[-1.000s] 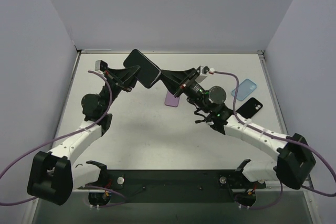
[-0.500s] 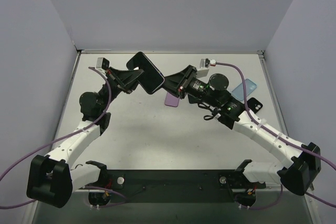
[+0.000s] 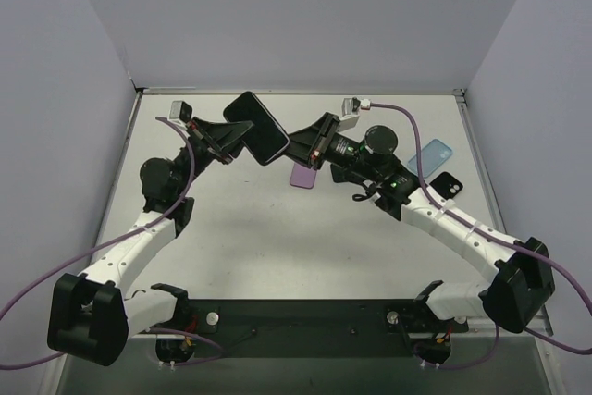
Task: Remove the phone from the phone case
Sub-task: Remove the phone case from the phone.
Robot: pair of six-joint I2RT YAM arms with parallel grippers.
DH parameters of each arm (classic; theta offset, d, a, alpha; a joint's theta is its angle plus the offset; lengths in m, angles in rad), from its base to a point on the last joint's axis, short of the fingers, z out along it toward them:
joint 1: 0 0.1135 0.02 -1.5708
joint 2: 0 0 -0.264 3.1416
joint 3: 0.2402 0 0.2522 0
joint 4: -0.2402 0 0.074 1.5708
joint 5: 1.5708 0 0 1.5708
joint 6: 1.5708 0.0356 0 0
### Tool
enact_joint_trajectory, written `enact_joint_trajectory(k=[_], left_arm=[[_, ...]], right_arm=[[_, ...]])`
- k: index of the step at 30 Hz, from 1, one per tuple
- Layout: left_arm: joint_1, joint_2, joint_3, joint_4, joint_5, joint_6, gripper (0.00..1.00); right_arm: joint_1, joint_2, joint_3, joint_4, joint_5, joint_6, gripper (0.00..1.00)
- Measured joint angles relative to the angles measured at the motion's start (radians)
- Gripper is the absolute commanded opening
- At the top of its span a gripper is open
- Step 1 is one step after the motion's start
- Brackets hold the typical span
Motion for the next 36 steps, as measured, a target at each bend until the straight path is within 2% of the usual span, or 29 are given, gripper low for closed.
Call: enact_joint_trajectory(k=[2, 3, 6, 7, 9, 10, 14, 20, 25, 28, 31, 36], left_arm=[[0.0, 0.003, -0.006, -0.005, 0.017, 0.017, 0.02], [0.0, 0.003, -0.011, -0.011, 0.024, 0.026, 0.16], [-0.019, 0.002, -0.013, -0.113, 0.048, 0.105, 0.33], [-0.031, 0.0, -0.013, -0.156, 0.049, 0.135, 0.46], [-0.073, -0.003, -0.01, -0.275, 0.071, 0.236, 0.56], [-0.102, -0.003, -0.008, -0.331, 0.094, 0.28, 0.73], [-0.177, -0.002, -0.009, -0.455, 0.19, 0.392, 0.9], [-0.185, 0.002, -0.009, -0.468, 0.266, 0.462, 0.91], [-0.211, 0.003, -0.008, -0.562, 0.26, 0.562, 0.91], [-0.257, 0.035, 0.016, -0.669, 0.224, 0.642, 0.91], [-0.308, 0.108, 0.073, -0.789, 0.177, 0.723, 0.92], [-0.36, 0.2, 0.118, -0.91, 0.106, 0.793, 0.92]], right_arm=[[-0.002, -0.01, -0.028, 0.015, 0.0, 0.003, 0.0], [-0.003, -0.023, -0.042, 0.014, 0.001, 0.003, 0.0], [-0.022, -0.066, -0.103, -0.011, 0.0, -0.006, 0.0], [-0.036, -0.084, -0.13, -0.032, -0.003, -0.011, 0.0], [-0.063, -0.124, -0.187, -0.087, -0.014, -0.014, 0.0], [-0.073, -0.144, -0.209, -0.134, -0.016, -0.018, 0.0], [-0.129, -0.242, -0.266, -0.337, -0.021, -0.068, 0.0], [-0.197, -0.387, -0.266, -0.646, 0.101, -0.207, 0.0], [-0.182, -0.423, -0.248, -0.916, 0.249, -0.361, 0.0], [-0.137, -0.423, -0.221, -1.062, 0.383, -0.443, 0.0], [-0.04, -0.403, -0.176, -1.191, 0.531, -0.501, 0.0], [0.113, -0.287, -0.106, -1.306, 0.727, -0.543, 0.0]])
